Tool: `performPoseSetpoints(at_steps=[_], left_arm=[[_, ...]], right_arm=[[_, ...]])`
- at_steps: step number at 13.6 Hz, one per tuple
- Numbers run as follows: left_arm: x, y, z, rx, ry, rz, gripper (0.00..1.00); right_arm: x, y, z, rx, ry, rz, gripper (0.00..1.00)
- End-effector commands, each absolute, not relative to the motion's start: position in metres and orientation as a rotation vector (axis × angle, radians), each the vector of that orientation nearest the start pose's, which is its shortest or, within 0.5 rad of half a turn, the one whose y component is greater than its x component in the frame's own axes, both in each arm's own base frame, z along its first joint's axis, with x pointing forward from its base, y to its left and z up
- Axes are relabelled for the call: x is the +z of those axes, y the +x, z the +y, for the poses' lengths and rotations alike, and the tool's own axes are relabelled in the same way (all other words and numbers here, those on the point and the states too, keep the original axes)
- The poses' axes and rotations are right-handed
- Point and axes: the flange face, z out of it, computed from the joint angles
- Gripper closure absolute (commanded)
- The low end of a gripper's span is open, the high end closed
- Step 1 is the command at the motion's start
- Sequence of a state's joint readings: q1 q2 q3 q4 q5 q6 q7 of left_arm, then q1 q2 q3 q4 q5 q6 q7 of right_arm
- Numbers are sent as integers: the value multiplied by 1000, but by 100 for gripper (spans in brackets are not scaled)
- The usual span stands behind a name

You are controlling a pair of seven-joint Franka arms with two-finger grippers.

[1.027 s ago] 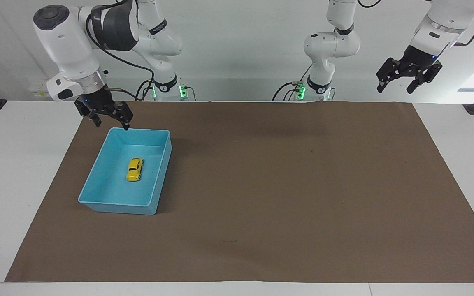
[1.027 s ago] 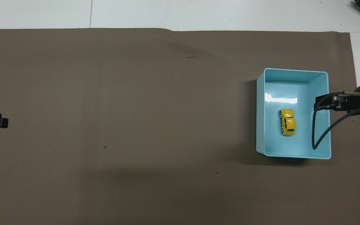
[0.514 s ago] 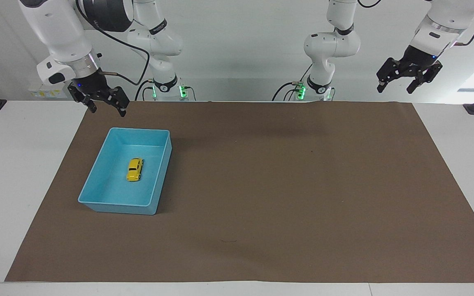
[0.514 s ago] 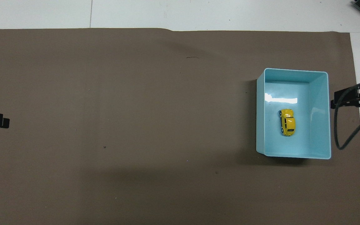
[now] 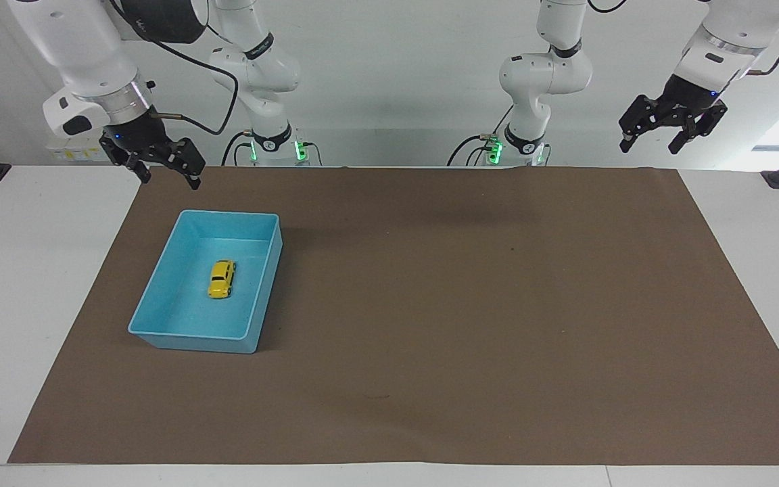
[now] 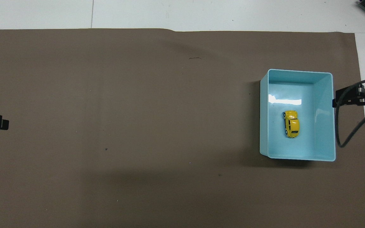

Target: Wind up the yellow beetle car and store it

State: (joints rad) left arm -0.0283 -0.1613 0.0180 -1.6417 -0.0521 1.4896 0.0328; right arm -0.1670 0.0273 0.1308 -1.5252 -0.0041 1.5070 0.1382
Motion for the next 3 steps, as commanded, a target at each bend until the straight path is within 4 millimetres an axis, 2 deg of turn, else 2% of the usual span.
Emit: performPoseSetpoints(at_steps=[1, 3], left_arm=[[671, 487, -7, -11, -3177, 71, 0], [671, 487, -7, -11, -3177, 71, 0]], right_arm=[[628, 558, -19, 64, -3136, 276, 0], [629, 557, -19, 66, -3138, 276, 0]])
